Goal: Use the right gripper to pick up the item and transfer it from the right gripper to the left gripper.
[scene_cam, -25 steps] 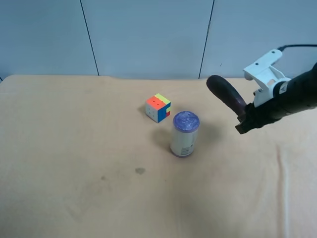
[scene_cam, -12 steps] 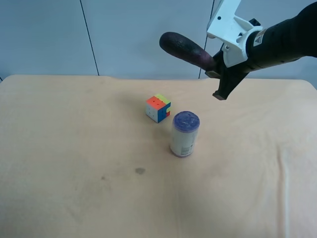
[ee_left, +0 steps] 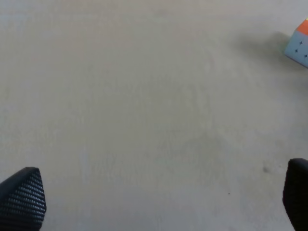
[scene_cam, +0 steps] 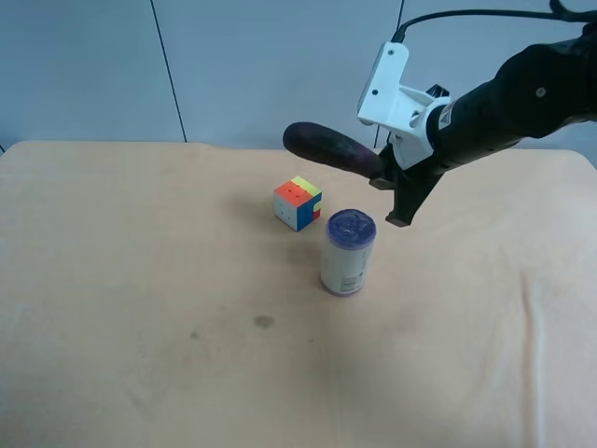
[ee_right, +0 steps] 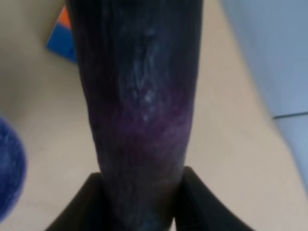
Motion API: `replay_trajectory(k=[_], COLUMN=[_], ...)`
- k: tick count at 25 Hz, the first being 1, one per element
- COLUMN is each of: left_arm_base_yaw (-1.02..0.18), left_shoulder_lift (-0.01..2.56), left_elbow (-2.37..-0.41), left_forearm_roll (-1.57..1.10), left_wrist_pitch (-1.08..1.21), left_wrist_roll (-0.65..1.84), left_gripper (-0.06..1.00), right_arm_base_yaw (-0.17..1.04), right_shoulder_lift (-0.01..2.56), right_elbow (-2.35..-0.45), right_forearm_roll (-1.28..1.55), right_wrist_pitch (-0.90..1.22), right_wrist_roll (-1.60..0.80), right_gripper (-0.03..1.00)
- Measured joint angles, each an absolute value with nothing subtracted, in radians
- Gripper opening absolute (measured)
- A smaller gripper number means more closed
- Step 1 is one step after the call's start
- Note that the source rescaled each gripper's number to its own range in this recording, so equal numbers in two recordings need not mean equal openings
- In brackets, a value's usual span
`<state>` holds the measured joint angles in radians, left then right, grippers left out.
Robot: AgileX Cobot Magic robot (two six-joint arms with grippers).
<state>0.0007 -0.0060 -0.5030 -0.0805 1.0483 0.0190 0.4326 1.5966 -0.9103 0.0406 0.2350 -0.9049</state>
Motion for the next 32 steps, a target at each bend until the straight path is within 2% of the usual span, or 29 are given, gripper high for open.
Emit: replay_trajectory(k=[32], left_arm_base_yaw=[0.001], left_shoulder_lift=[-0.006], left_elbow=[-0.503], left_forearm_roll=[-0.081], left_wrist_pitch=[1.048], left_wrist_roll=[0.019], left_gripper=[1.0], right_arm_base_yaw=[0.433], right_shoulder_lift=[1.605], right_elbow=[-0.91], right_forearm_roll=[0.041], right_wrist_pitch=[0.231], right_wrist_roll=[-0.905], right_gripper=[0.0])
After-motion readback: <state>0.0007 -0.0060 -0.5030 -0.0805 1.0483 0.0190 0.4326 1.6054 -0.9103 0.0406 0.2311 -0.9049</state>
